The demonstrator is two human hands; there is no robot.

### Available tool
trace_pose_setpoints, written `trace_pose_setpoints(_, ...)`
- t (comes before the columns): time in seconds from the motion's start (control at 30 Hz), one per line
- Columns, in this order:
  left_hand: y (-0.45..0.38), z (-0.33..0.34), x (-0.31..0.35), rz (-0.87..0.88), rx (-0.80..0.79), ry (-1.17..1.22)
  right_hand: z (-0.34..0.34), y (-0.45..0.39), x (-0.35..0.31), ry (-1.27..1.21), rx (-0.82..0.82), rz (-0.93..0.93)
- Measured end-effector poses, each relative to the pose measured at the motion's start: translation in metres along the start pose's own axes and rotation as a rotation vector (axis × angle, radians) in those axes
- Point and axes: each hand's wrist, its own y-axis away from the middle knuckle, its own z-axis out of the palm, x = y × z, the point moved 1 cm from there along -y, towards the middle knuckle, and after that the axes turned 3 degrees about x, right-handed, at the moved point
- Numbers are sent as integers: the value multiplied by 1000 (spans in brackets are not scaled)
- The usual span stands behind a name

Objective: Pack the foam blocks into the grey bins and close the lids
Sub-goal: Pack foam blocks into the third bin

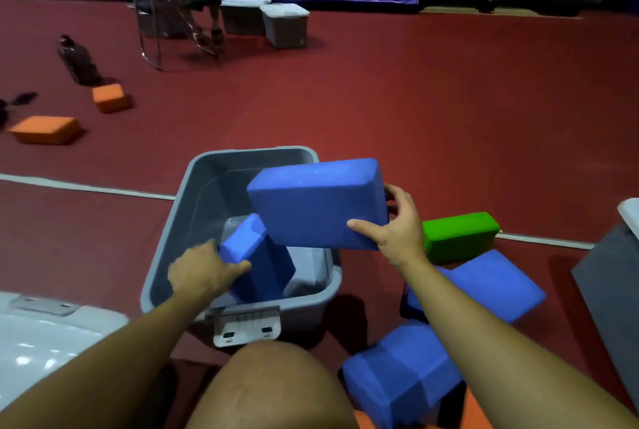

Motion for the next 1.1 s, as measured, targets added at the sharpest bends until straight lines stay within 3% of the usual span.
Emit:
trace_pose_setpoints(0.13, -29, -6, -44, 51, 112, 41, 50, 3, -6, 113, -3, -117)
trace_pose_setpoints(0.27, -44, 1, -75, 55, 81, 215, 80, 2, 8, 376, -113, -169)
trace_pose_setpoints(0.4, -47, 9, -83, 146, 33, 205, 98, 2, 15, 439, -188, -242)
trace_pose_setpoints(0.63, -50, 6, -88, 82, -29, 169, 106, 13, 21, 457, -247, -182)
trace_pose_setpoints(0.83, -53, 8, -88, 129, -95, 157, 133, 18, 19, 825, -557, -243)
trace_pose_setpoints(1.1, -59, 25, -75, 194, -138, -83, 147, 3, 43, 809, -628, -109)
